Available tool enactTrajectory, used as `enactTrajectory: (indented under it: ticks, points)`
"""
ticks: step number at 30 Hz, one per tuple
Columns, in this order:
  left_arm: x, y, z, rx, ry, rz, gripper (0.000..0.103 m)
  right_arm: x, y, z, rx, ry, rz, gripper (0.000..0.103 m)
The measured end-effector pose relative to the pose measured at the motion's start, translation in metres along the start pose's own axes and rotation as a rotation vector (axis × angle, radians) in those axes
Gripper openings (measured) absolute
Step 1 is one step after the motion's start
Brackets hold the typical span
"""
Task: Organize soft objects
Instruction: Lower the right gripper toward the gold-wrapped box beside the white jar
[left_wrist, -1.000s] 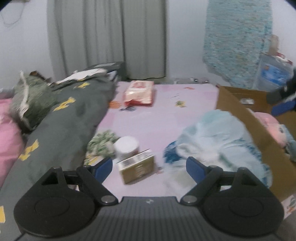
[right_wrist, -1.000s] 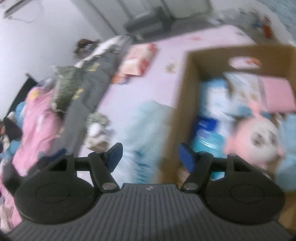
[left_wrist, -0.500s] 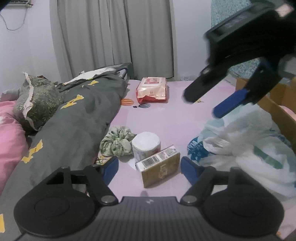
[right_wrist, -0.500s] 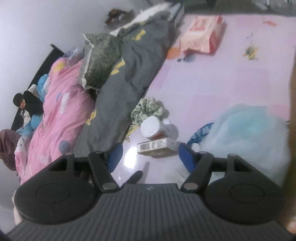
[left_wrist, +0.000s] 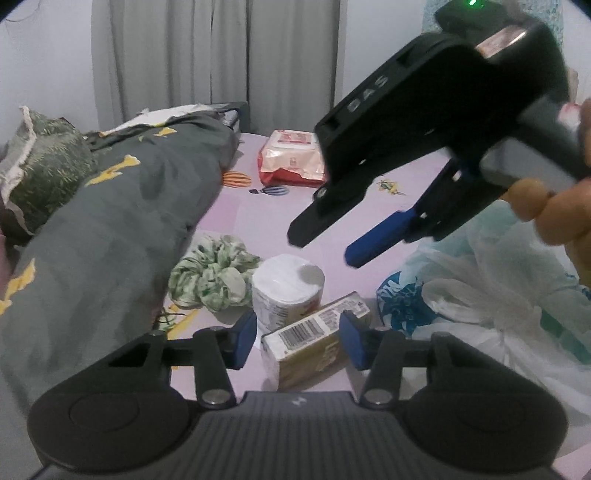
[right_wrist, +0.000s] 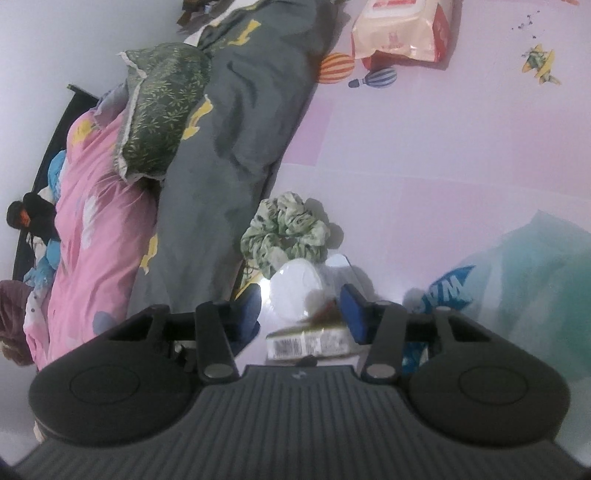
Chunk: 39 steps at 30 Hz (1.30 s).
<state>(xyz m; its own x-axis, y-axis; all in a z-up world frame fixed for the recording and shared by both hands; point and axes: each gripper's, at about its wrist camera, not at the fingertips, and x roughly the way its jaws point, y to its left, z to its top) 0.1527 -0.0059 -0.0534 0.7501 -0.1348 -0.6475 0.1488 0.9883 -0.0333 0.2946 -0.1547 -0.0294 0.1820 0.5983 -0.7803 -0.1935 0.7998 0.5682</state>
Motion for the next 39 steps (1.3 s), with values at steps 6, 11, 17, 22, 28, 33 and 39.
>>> enactTrajectory:
  ticks: [6,11,17,22,28,33,39]
  points:
    - [-0.004,-0.001,-0.006,0.026,-0.006,-0.020,0.047,0.016,-0.011,-0.004,0.039,0.051,-0.017,0.044]
    - [-0.011,-0.005,-0.011,0.055,-0.001,-0.041,0.047,0.018,-0.013,-0.016,0.036,0.083,-0.020,0.044]
    - [-0.023,-0.007,-0.023,0.067,0.045,-0.105,0.047,0.010,-0.009,-0.024,-0.001,0.096,-0.033,0.046]
    - [-0.030,0.000,-0.026,0.036,0.043,-0.095,0.048,0.004,0.014,-0.015,-0.113,0.039,-0.067,0.058]
    - [-0.026,0.011,-0.026,-0.007,0.054,-0.060,0.048,0.031,0.049,-0.012,-0.283,0.039,-0.150,0.066]
    - [-0.024,0.017,-0.026,-0.020,0.048,-0.043,0.048,0.052,0.054,-0.013,-0.336,0.046,-0.219,0.052]
    - [-0.022,0.019,-0.029,-0.032,0.049,-0.022,0.052,0.048,0.034,-0.008,-0.223,0.041,-0.129,0.048]
